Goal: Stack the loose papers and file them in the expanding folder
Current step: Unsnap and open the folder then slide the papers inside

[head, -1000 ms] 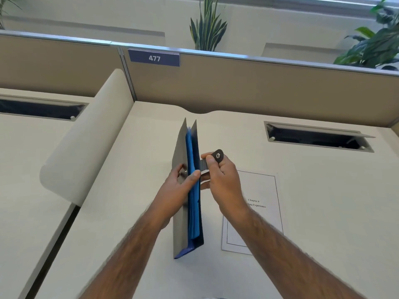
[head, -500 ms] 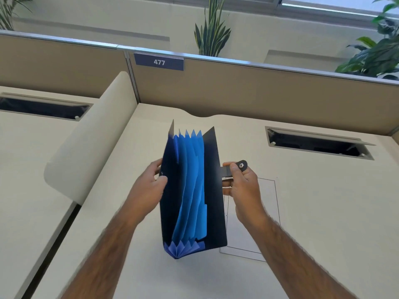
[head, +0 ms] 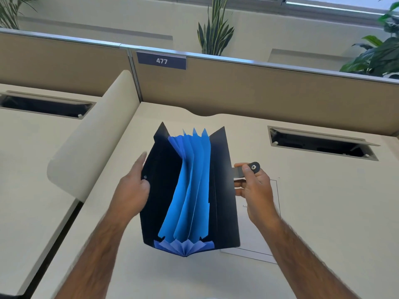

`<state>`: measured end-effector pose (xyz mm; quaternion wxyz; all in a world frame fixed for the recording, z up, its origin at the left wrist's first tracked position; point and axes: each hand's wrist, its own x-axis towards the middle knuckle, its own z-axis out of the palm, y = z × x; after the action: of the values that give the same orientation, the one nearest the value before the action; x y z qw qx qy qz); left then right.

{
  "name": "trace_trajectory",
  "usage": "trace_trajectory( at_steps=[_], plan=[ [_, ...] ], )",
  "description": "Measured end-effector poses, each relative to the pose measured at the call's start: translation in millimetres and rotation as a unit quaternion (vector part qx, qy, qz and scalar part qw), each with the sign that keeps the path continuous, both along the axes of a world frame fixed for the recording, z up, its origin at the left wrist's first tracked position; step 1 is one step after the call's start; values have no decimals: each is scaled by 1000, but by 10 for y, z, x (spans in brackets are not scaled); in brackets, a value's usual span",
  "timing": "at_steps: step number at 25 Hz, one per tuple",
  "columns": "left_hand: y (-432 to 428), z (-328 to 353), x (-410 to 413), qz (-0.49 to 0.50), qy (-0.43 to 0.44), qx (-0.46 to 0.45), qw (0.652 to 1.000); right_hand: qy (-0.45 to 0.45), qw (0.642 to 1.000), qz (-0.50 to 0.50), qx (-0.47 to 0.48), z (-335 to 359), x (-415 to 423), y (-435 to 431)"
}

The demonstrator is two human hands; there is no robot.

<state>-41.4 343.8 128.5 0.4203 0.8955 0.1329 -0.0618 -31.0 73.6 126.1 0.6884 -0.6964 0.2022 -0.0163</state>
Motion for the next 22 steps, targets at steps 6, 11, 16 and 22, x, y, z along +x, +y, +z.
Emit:
trace_trajectory(
  at_steps=[6,11,16,22],
  plan=[
    [-445,117,51,-33,-52,88,994,-36,997,66,-22,78,4,130],
    [-638,120,86,-47,-24,159,986,-47,995,72,-47,65,-2,132],
    [-532,100,81,-29,-33,213,976,-32,997,31,-69,44,-19,-13],
    [-351,78,41,-5,-22,203,979,-10,997,-5,-72,-15,-62,-109]
  ],
)
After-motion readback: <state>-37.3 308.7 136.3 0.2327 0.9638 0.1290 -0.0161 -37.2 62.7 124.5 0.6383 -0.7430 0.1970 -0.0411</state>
